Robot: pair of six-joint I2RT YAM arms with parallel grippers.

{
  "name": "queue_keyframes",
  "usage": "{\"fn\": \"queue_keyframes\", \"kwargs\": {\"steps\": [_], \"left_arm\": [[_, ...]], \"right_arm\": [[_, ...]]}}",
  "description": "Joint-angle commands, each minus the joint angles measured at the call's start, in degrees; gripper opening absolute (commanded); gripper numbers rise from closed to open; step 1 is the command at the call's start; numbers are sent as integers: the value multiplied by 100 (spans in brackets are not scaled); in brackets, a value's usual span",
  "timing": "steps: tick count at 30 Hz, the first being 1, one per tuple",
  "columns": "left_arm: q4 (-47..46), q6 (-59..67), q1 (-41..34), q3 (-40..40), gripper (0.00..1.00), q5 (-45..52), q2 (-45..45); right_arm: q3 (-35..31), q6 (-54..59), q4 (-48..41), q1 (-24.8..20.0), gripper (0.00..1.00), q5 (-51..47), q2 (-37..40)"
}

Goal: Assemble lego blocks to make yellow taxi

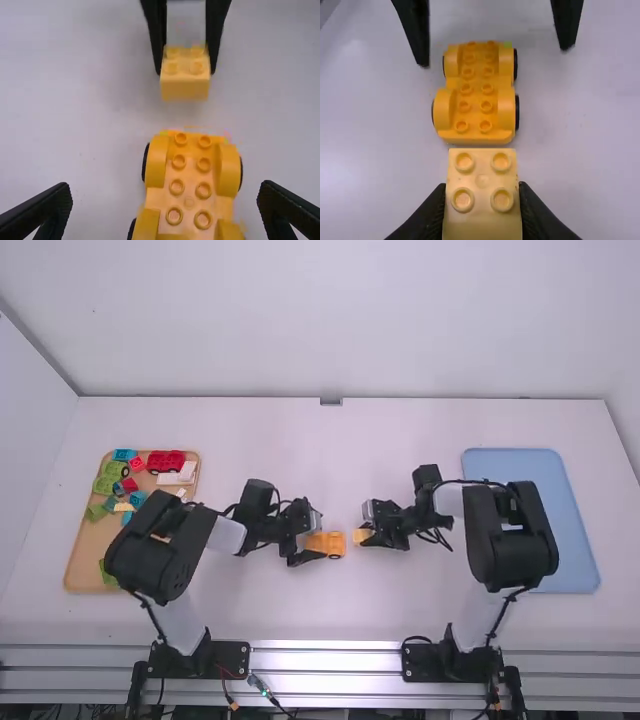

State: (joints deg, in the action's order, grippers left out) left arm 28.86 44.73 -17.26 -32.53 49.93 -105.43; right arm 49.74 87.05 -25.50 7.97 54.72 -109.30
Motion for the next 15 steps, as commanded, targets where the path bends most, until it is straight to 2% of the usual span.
{"fn": "queue_keyframes", "kwargs": {"steps": [1, 5, 8, 12, 15], "left_arm": [[72, 11, 20, 42, 99, -92, -271], [227, 393, -2, 39, 100, 52, -636], [225, 632, -26, 13, 95, 212, -774], [308, 691, -37, 37, 75, 170, -850], [313, 763, -39, 33, 67, 166, -850]], "right_arm": [[-33, -24, -72, 109, 31, 50, 249], [-33, -26, -90, 278, 31, 101, 332], [-33, -223, -44, 385, 31, 98, 332], [-33, -391, -11, 575, 31, 101, 332], [-33, -391, 15, 721, 32, 101, 332]]}}
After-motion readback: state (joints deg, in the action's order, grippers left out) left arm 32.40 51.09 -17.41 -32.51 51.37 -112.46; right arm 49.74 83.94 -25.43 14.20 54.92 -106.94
